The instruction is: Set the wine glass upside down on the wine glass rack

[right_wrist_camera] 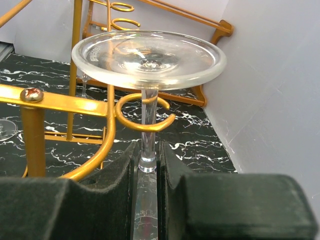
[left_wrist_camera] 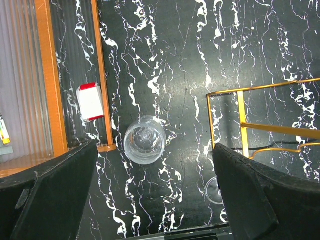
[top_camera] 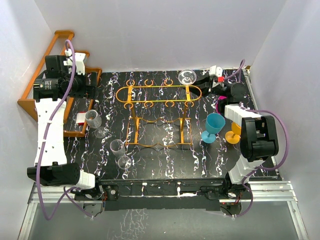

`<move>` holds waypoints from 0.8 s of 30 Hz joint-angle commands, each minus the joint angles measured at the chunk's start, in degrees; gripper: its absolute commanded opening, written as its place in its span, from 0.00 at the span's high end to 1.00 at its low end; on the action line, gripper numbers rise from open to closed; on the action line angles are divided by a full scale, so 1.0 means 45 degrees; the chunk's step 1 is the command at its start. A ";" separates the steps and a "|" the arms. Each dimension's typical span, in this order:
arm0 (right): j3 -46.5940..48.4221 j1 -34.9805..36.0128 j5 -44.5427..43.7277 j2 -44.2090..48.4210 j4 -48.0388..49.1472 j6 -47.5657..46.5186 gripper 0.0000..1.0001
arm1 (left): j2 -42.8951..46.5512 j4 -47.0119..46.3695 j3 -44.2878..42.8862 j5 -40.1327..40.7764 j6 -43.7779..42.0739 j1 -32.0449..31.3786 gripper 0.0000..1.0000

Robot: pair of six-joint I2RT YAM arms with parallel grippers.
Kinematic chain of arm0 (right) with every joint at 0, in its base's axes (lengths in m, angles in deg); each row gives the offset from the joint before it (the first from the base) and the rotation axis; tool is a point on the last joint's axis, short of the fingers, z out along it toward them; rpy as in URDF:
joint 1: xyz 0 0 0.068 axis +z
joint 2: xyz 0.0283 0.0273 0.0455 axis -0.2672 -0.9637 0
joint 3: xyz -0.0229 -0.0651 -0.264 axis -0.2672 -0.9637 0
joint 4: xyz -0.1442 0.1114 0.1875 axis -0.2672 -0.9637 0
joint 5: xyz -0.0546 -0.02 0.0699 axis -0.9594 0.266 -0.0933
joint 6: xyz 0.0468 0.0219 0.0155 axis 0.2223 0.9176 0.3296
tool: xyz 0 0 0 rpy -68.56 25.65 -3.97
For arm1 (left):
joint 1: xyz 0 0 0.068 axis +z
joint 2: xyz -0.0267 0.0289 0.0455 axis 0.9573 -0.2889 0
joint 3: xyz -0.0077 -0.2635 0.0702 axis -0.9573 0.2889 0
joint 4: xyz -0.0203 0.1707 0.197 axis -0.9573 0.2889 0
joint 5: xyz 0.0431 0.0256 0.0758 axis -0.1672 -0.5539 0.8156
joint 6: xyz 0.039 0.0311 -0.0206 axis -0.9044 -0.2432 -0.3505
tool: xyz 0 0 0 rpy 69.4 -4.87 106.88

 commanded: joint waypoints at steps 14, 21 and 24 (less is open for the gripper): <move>-0.1493 -0.0137 -0.0322 0.0717 0.0731 -0.0620 0.61 | 0.0218 0.0150 0.0317 -0.0192 -0.0245 0.0060 0.03; -0.1879 -0.0320 -0.0615 0.1131 0.0578 -0.0925 0.01 | 0.0095 0.0654 0.0483 -0.0165 -0.0542 0.0057 0.03; -0.2212 -0.0626 -0.1051 0.1534 0.0345 -0.1248 0.01 | 0.0146 0.0991 0.0806 -0.0077 -0.0788 0.0060 0.03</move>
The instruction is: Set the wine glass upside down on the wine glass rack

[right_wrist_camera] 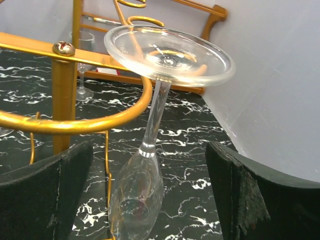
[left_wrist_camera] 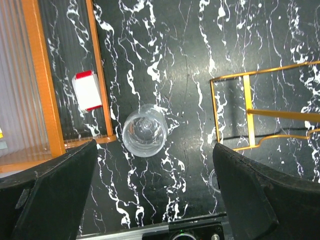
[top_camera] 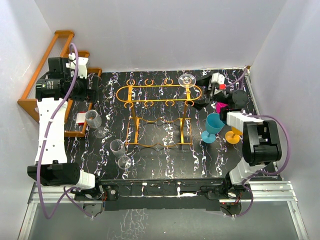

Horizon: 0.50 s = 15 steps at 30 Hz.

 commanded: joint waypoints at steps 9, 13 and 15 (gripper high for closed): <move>-0.0821 -0.1811 -0.4197 0.3127 -0.4823 -0.3304 0.01 | 0.0449 0.1382 0.0461 0.0904 -0.0813 0.0060 0.03; -0.0410 -0.1811 -0.7848 0.4334 -0.9471 -0.5374 0.01 | 0.0375 0.1752 0.0306 0.0540 -0.0827 0.0050 0.03; -0.0616 -0.1811 -0.9742 0.5034 -1.0287 -0.5260 0.01 | 0.0337 0.1951 0.0306 0.0153 -0.0905 0.0060 0.03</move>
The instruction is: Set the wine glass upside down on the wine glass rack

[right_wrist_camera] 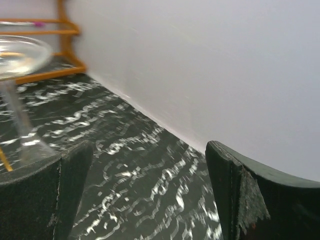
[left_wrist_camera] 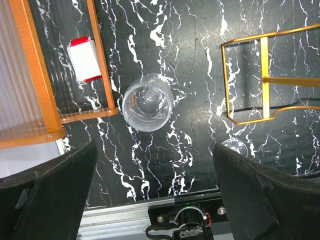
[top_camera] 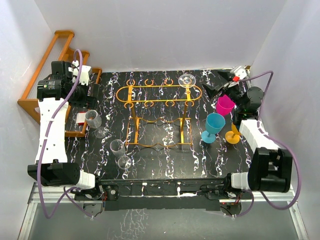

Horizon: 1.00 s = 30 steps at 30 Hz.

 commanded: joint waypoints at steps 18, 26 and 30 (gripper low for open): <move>0.3443 0.0570 -1.0346 0.6077 -1.5109 0.4050 0.01 | 0.0214 0.1009 0.0298 -0.1157 -0.0300 0.0265 0.04; 0.3391 0.1911 -0.9521 0.7479 -1.6671 0.5142 0.01 | -0.0132 -0.0159 0.0756 -0.0859 0.0213 0.0774 0.16; 0.3377 0.2144 -0.9426 0.7611 -1.6709 0.5160 0.01 | -0.0707 -0.0447 0.1106 -0.0962 0.0321 0.0877 0.32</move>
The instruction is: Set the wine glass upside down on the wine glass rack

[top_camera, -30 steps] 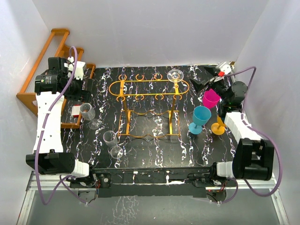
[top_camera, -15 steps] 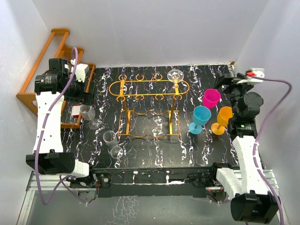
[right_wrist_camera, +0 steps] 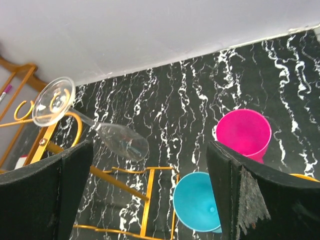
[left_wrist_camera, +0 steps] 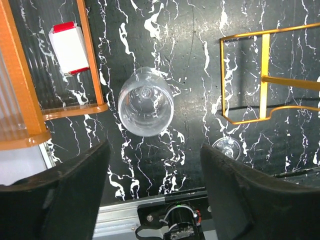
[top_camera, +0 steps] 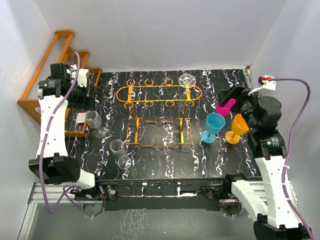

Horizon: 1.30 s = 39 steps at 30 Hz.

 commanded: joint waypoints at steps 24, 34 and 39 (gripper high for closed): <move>0.0886 0.0416 0.0725 -0.0112 -0.0311 0.0304 0.02 | -0.0958 -0.2354 0.2330 0.1582 0.0188 0.0357 0.58; 0.1099 0.0450 0.0520 -0.0055 -0.0474 0.0274 0.02 | -0.0890 -0.3097 0.3167 0.1525 0.0181 0.0359 0.59; 0.1216 0.0460 0.0448 -0.0087 -0.0512 0.0240 0.02 | -0.0960 -0.3397 0.3578 0.1599 0.0161 0.0347 0.61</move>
